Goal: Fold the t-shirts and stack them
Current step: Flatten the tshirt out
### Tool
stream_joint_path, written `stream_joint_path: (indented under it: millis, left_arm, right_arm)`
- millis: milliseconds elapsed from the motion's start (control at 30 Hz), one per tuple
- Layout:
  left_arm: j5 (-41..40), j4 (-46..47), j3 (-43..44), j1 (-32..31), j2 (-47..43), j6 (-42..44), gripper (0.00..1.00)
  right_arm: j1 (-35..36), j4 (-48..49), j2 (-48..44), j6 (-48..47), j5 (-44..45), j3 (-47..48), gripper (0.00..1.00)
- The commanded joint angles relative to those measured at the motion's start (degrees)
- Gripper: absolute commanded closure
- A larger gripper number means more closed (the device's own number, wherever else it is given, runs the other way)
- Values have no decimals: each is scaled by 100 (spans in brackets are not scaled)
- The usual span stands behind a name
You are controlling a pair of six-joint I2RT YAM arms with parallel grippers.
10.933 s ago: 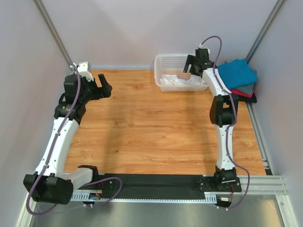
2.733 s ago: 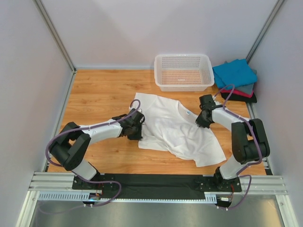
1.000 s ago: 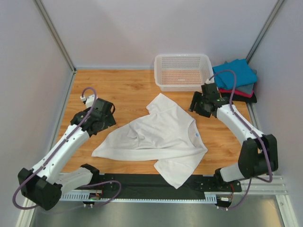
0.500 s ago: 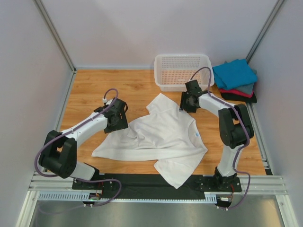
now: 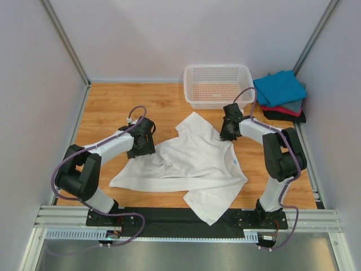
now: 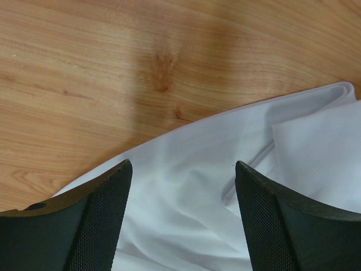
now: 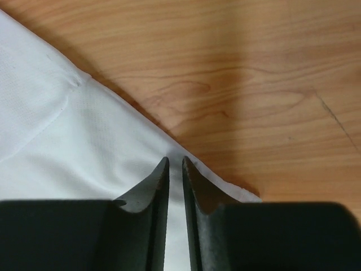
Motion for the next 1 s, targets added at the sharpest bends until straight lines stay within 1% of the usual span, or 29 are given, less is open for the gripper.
stream_joint_path:
  millis: [0, 67, 100, 167, 300, 333, 367, 400, 433, 467, 600, 633, 700, 867, 967]
  left_arm:
    - [-264, -251, 338, 23, 199, -244, 20]
    - [-247, -278, 400, 23, 375, -245, 20]
    - [-212, -243, 409, 23, 436, -219, 20]
    - [-185, -138, 382, 23, 472, -253, 21]
    - [-246, -58, 365, 23, 577, -341, 25]
    - [-325, -111, 391, 23, 647, -394, 36]
    - [-369, -163, 400, 23, 665, -438, 42]
    - [-413, -199, 339, 23, 674, -516, 62]
    - [-448, -225, 338, 23, 674, -517, 62]
    - [-484, -252, 321, 23, 665, -639, 73]
    - [-773, -559, 190, 40, 543, -1078, 95]
    - [-835, -690, 137, 66, 490, -1193, 99]
    - [-993, -849, 40, 189, 358, -1561, 100]
    - [-1230, -1419, -425, 619, -450, -2239, 100]
    - [-1389, -1614, -698, 673, -995, -2529, 100]
  right_arm:
    - [-33, -636, -34, 350, 228, -685, 84]
    - [-34, -766, -297, 684, 245, -844, 89]
    - [-42, -846, -377, 763, 306, -949, 94]
    - [-42, -1074, -657, 877, 438, -1038, 100]
    - [-86, -1330, -1159, 887, 850, -1293, 100]
    - [-130, -1339, -1325, 904, 964, -1450, 100]
    - [-183, -1347, -1388, 930, 974, -1521, 100]
    - [-435, -1356, -1536, 1018, 870, -1722, 99]
    - [-438, -1356, -1573, 1018, 869, -1724, 99]
    - [-473, -1356, -1617, 1045, 843, -1828, 99]
    - [-570, -1444, -1801, 1132, 930, -1961, 100]
    - [-570, -1462, -1871, 1168, 991, -1979, 100]
    - [-605, -1549, -1942, 1194, 1053, -2023, 99]
    - [-693, -1734, -2162, 1326, 1159, -2163, 99]
    - [-710, -1778, -2293, 1387, 1124, -2295, 100]
